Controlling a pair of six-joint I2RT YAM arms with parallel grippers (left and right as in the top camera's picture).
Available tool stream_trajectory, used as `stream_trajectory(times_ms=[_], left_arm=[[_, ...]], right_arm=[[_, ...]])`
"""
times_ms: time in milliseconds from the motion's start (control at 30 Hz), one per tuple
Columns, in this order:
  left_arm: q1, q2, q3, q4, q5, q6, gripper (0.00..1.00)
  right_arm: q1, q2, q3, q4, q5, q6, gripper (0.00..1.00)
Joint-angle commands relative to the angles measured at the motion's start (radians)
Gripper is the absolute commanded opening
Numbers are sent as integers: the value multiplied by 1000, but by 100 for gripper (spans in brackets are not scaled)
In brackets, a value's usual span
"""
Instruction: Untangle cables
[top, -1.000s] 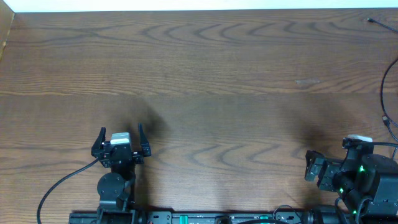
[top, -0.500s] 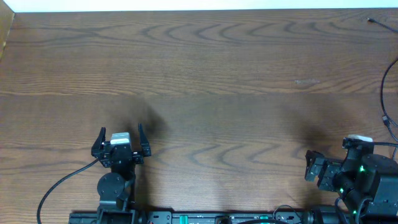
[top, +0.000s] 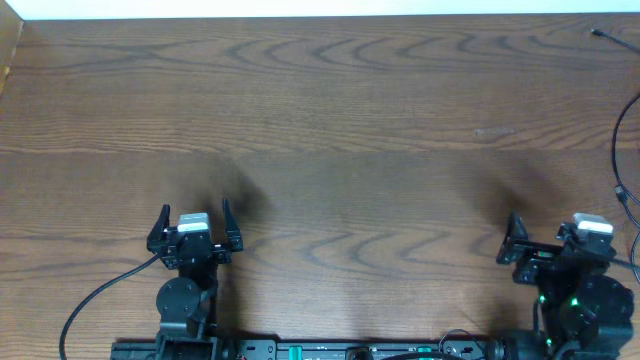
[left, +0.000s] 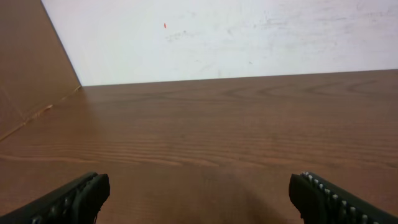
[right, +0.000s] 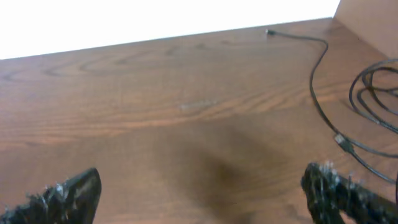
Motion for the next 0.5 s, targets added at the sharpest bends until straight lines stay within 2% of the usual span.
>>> stream_trajectory(times_ms=[0,233,467], left_arm=[[4,-7,-32,-16,-3,-16,98],[4,-7,-32,-16,-3,-16,98],[4,-7,-32,-16,-3,-16,98]], right_arm=[[4,-44,-94,78,21,-43,99],[4,-124,-294,289,1,-42,99],[4,-193,-369,346,-57,-43,99]])
